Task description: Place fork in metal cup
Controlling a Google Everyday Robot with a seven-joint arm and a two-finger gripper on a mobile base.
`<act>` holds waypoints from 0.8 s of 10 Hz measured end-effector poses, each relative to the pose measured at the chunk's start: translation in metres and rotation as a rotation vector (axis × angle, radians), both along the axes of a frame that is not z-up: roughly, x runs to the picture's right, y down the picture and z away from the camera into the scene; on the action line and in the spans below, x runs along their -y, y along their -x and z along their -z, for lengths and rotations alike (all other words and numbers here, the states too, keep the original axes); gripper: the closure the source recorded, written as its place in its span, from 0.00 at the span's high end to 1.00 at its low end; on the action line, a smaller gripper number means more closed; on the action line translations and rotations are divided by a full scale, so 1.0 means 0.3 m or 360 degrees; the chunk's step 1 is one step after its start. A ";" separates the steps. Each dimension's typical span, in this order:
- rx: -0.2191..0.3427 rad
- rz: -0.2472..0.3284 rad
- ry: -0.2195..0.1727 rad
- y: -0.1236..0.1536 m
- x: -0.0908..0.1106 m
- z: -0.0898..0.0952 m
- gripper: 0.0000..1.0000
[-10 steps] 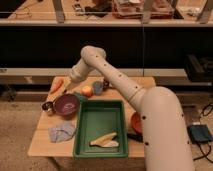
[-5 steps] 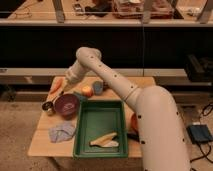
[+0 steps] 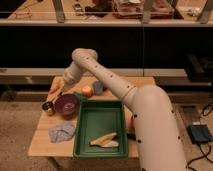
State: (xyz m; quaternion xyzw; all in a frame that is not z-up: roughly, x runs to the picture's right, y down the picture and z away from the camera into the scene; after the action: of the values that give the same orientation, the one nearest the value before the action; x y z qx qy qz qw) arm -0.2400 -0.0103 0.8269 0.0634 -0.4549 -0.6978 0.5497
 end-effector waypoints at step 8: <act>-0.0065 0.0037 -0.0037 0.050 -0.004 -0.059 0.14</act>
State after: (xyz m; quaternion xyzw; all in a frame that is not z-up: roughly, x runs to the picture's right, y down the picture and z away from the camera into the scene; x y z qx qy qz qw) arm -0.2551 -0.0092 0.8446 0.0502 -0.4362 -0.7105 0.5499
